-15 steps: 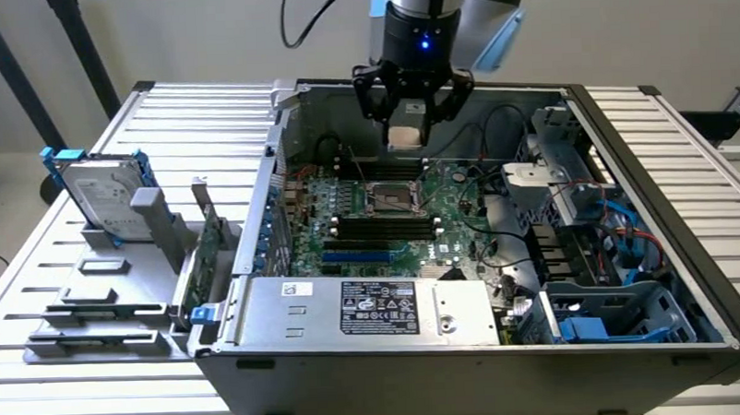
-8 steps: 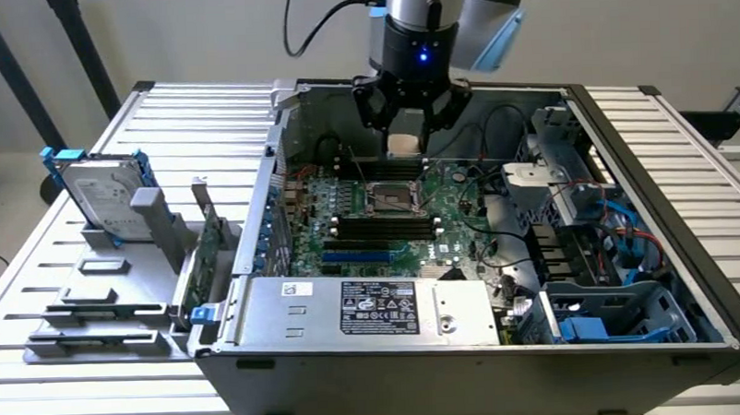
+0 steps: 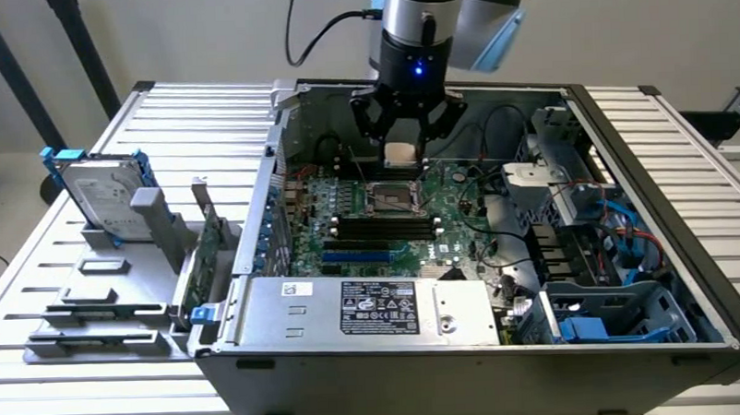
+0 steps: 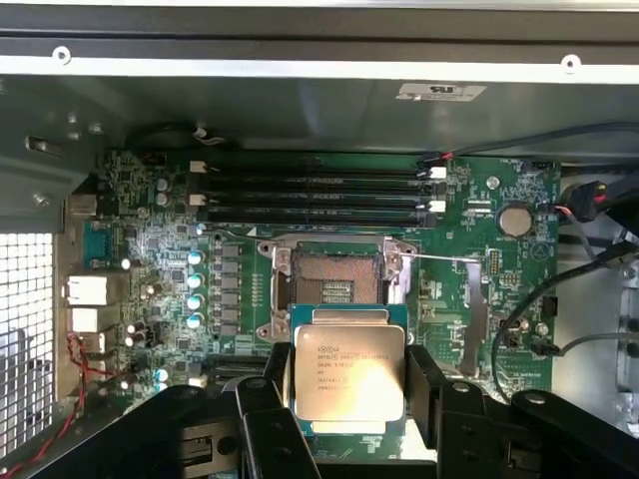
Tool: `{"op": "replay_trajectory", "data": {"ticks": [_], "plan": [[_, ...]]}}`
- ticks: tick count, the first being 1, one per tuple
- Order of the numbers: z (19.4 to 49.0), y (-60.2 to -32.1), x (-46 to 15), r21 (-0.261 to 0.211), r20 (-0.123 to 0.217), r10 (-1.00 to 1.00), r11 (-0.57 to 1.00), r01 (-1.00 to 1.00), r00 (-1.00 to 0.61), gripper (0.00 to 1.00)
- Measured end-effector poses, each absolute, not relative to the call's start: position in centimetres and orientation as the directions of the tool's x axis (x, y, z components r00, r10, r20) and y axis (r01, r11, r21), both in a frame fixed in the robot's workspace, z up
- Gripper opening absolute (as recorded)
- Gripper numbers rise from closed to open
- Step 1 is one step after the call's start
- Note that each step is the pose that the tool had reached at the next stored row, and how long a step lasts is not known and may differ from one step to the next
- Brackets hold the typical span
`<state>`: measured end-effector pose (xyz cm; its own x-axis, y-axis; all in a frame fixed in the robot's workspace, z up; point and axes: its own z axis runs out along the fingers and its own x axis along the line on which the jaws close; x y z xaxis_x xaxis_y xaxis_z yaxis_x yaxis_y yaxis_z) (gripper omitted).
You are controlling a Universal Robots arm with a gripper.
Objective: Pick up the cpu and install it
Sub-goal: 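Pick up the cpu and move it towards the insertion slot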
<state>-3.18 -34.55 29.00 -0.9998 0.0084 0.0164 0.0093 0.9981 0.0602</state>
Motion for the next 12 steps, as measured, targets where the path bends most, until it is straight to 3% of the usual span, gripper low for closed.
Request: {"op": "replay_trajectory", "data": {"ticks": [12], "plan": [[26.8,-33.8,-3.9,0.060,0.013,0.009,0.998,0.009,-1.000,0.55]]}}
